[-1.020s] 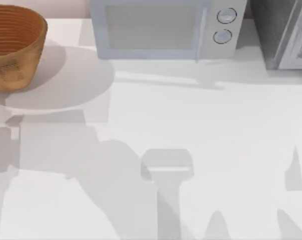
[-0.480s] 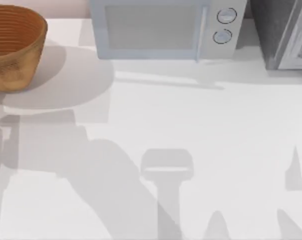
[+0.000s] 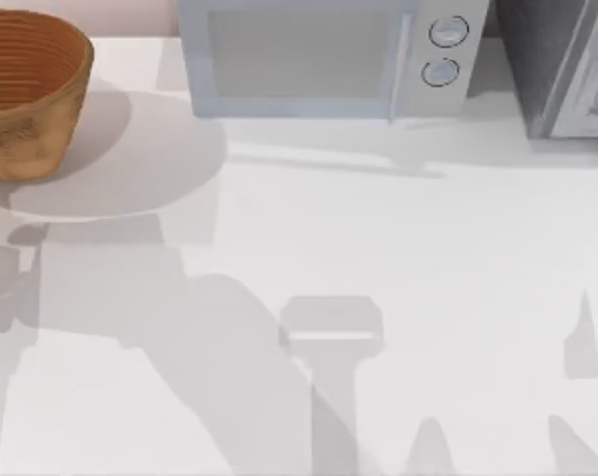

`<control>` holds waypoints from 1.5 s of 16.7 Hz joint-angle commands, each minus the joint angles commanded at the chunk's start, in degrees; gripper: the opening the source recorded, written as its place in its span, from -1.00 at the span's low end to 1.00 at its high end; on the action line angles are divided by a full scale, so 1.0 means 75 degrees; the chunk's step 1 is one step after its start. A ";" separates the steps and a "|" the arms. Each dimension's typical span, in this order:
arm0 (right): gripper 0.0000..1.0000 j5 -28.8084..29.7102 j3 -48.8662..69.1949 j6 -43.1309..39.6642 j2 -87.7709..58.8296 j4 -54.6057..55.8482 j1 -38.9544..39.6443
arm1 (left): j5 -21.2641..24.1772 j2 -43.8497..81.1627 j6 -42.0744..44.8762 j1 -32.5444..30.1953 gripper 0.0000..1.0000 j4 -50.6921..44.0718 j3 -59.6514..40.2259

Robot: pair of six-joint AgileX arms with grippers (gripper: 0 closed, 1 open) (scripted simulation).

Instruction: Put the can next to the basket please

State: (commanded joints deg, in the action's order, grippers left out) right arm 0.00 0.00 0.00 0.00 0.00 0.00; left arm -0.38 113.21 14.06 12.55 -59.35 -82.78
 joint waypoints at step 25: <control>1.00 0.0000 0.0000 0.0000 0.0000 0.0000 0.0000 | -0.0276 -0.0075 -0.0098 -0.0008 1.00 -0.0469 0.0099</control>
State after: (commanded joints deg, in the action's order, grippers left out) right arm 0.00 0.00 0.00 0.00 0.00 0.00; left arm -2.45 112.64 13.33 12.49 -62.87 -82.04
